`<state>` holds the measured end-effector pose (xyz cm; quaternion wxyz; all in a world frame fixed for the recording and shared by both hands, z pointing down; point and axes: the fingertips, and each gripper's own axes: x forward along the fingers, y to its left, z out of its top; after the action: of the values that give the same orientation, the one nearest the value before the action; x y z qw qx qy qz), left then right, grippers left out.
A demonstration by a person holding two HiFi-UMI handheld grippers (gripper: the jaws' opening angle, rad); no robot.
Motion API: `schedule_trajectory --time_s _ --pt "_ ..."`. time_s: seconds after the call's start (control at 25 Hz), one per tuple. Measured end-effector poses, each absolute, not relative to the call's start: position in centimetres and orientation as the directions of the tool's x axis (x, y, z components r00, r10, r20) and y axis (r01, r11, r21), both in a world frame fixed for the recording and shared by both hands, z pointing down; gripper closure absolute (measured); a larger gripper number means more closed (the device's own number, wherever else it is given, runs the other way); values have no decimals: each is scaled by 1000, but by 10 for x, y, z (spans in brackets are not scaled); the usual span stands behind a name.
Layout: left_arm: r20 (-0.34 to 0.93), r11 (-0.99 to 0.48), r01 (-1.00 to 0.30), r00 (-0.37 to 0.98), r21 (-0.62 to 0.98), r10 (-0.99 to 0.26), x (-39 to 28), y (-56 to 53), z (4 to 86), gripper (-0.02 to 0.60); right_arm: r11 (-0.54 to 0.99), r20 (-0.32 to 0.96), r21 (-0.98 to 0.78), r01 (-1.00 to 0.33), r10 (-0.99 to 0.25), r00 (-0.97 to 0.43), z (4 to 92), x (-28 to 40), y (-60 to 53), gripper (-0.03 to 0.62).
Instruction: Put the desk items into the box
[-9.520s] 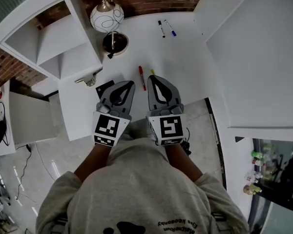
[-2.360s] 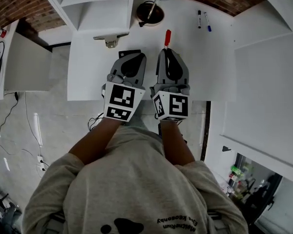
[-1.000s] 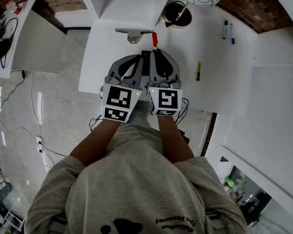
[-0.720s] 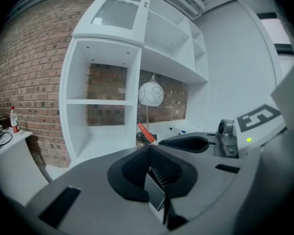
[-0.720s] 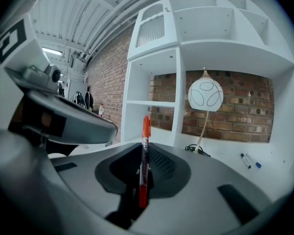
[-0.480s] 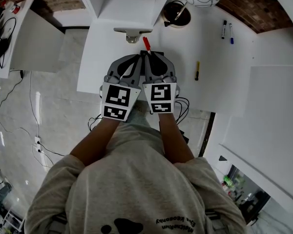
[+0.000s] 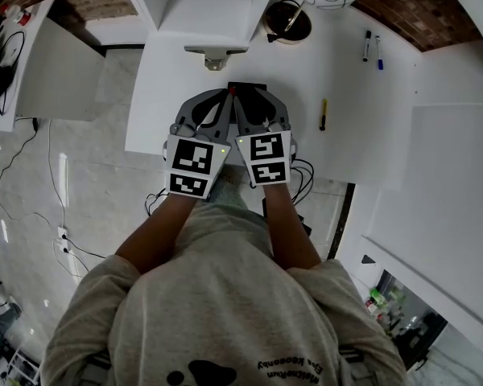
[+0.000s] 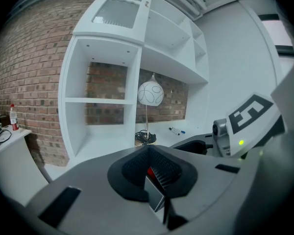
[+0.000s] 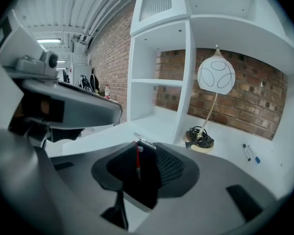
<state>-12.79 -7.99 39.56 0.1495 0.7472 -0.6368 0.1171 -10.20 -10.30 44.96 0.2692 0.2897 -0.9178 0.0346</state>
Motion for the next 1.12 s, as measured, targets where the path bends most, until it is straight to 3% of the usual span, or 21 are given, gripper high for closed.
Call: schedule_trajectory --time_s 0.44,0.72,1.12 --pt "321 -172 -985 171 25 -932 -120 -83 374 575 761 323 70 -645 -629 -707 401 -80 -112 484" --pt "273 -223 -975 217 8 -937 -100 -89 350 575 702 175 83 -708 -709 -683 351 -55 -111 549" --pt "236 -328 -945 316 -12 -919 -51 -101 333 575 612 104 44 -790 -789 -606 319 2 -122 576"
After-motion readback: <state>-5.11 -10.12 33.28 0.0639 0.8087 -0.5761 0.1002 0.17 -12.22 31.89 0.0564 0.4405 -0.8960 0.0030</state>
